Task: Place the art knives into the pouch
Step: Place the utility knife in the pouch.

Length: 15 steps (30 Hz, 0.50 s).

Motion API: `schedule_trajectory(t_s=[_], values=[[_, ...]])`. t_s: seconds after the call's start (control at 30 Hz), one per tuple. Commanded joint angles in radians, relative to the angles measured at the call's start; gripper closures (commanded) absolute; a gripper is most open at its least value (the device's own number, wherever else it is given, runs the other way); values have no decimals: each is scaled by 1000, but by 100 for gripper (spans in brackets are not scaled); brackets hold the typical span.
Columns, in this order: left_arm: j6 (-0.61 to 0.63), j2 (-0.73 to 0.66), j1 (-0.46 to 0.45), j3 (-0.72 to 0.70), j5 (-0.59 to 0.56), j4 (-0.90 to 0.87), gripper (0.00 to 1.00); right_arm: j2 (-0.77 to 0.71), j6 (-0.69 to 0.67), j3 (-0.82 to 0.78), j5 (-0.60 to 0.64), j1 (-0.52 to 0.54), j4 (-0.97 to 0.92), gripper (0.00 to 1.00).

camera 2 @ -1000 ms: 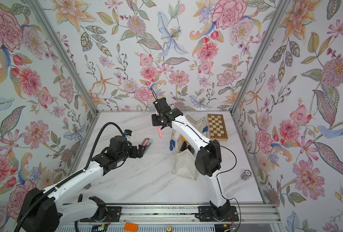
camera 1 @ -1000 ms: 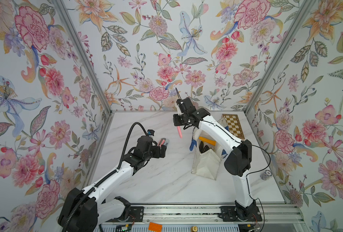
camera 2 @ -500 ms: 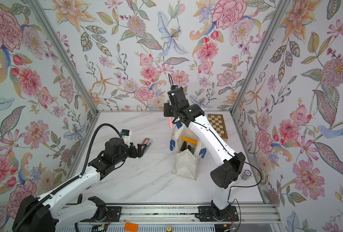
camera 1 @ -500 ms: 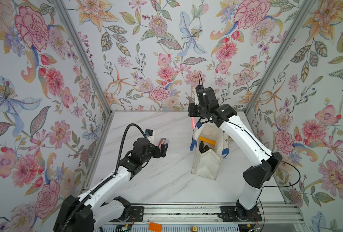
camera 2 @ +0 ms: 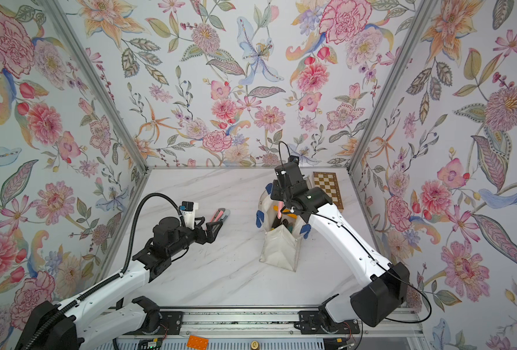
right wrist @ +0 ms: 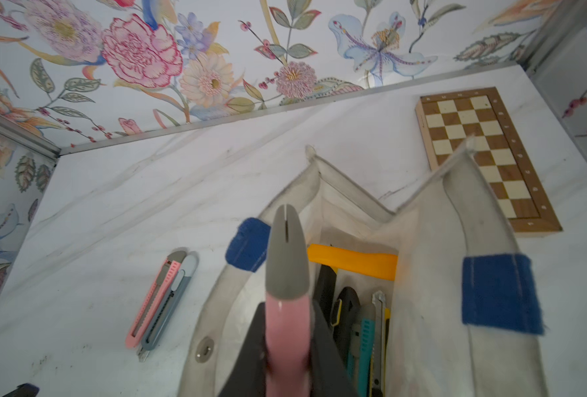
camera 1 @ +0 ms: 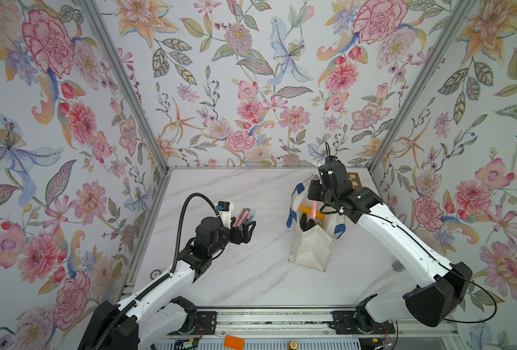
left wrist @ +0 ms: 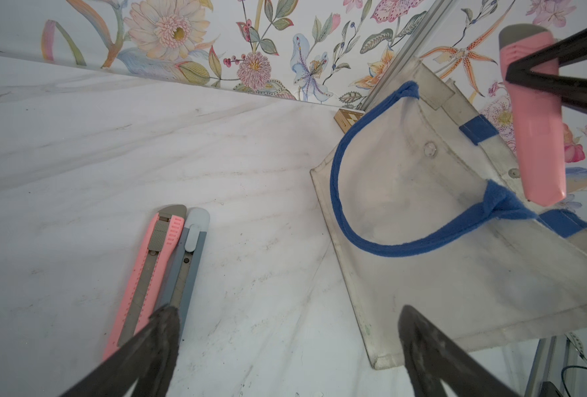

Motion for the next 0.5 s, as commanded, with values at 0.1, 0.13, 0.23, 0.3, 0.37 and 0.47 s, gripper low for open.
schedule_trajectory(t_s=[0.1,0.13,0.23,0.3,0.37,0.47], values=[[-11,-15,9,-36,89,147,1,-67,98,-167,-69,-76,92,100],[-12,-16,8,-42,92,156,1,-69,96,-178,-73,-81,95,100],[-14,-15,9,-47,99,161,1,-71,87,-195,-90,-91,93,100],[-17,-17,7,-48,105,159,0,-72,88,-203,-98,-97,92,98],[-20,-22,8,-48,112,156,0,-65,94,-207,-113,-98,94,92],[-22,-26,7,-39,95,128,1,-37,93,-198,-158,-97,92,58]])
